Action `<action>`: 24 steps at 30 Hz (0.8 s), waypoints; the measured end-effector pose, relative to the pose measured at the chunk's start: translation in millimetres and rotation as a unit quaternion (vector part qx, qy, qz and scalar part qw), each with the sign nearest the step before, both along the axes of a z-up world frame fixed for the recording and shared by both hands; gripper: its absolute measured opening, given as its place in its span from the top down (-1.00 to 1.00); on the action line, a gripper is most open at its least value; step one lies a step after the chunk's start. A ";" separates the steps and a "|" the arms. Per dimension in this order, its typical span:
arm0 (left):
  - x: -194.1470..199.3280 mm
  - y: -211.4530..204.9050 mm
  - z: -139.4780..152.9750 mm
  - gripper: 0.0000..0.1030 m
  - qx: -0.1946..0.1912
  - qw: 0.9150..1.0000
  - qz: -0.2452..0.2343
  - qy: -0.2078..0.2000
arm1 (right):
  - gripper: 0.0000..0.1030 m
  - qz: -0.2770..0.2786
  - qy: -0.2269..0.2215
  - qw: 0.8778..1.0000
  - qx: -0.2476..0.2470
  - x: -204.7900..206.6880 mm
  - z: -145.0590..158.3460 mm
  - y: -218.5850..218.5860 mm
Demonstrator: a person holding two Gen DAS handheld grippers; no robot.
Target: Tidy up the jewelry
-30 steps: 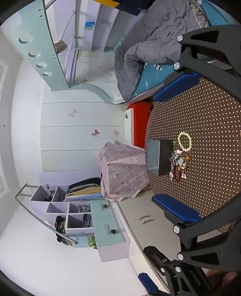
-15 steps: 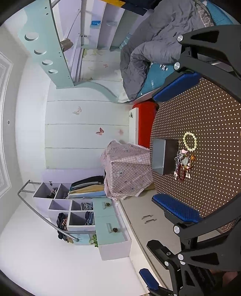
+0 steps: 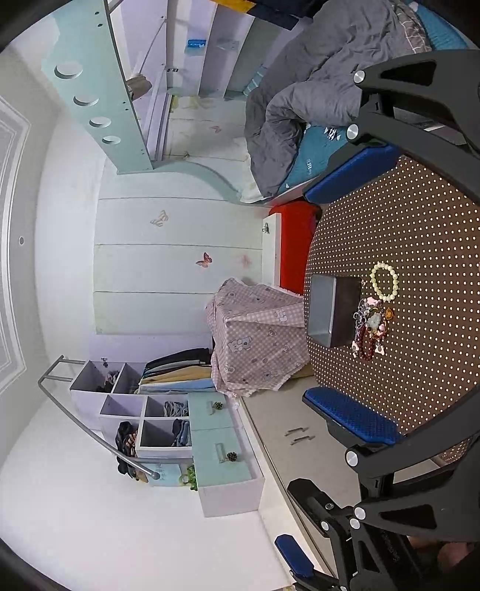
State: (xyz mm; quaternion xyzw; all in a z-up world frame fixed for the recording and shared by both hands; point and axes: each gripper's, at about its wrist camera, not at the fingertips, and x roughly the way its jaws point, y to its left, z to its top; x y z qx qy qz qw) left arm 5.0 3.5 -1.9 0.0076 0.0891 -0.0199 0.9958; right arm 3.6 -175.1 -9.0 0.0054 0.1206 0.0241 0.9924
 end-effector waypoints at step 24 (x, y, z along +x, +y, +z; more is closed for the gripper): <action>104.7 7.2 -91.7 -0.89 0.021 0.989 0.032 0.143 | -0.86 0.009 0.132 0.991 -0.002 92.1 -90.0 -27.8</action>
